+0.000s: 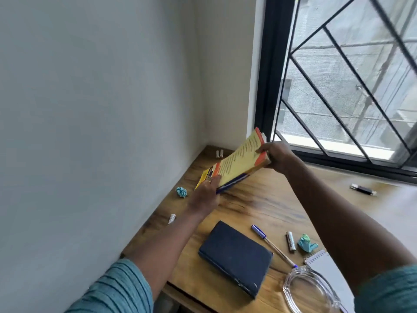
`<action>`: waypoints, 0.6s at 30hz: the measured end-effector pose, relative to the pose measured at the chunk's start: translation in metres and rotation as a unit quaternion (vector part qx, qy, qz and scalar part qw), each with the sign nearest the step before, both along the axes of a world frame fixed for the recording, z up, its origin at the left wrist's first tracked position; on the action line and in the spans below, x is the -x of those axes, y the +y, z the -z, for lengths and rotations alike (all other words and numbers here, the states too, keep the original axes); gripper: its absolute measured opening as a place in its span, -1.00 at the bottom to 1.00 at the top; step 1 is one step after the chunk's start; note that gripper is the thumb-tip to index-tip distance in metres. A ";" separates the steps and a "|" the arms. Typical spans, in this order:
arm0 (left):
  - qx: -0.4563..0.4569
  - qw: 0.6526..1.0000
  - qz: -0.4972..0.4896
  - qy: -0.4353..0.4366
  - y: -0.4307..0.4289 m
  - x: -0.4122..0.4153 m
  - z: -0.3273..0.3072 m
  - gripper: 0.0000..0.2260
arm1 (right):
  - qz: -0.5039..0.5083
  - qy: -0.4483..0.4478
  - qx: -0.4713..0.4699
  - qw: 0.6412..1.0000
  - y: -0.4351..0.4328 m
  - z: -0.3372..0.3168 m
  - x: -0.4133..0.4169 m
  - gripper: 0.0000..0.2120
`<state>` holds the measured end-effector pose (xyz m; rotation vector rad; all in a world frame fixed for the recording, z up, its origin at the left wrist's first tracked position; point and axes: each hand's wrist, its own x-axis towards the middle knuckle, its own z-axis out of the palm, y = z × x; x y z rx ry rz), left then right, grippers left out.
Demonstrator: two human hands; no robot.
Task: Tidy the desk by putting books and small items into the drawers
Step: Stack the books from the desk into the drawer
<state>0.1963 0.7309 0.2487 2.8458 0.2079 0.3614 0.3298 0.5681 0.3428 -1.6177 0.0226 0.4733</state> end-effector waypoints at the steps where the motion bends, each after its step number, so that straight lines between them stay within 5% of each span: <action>1: 0.028 0.999 -0.014 -0.040 -0.006 -0.001 -0.013 -0.51 | 0.015 -0.029 -0.013 0.999 0.004 -0.020 0.007 -0.88; 8: 0.155 0.952 -0.032 -0.260 -0.038 0.035 -0.094 -0.69 | 0.093 -0.217 -0.035 0.971 0.005 -0.127 0.091 -0.87; 15: 0.322 0.884 -0.060 -0.334 -0.032 0.129 -0.146 -0.77 | -0.005 -0.284 -0.127 0.950 0.005 -0.171 0.198 -0.76; 18: 0.433 0.844 -0.019 -0.317 -0.035 0.180 -0.157 -0.80 | 0.060 -0.316 -0.062 0.945 -0.023 -0.134 0.220 -0.62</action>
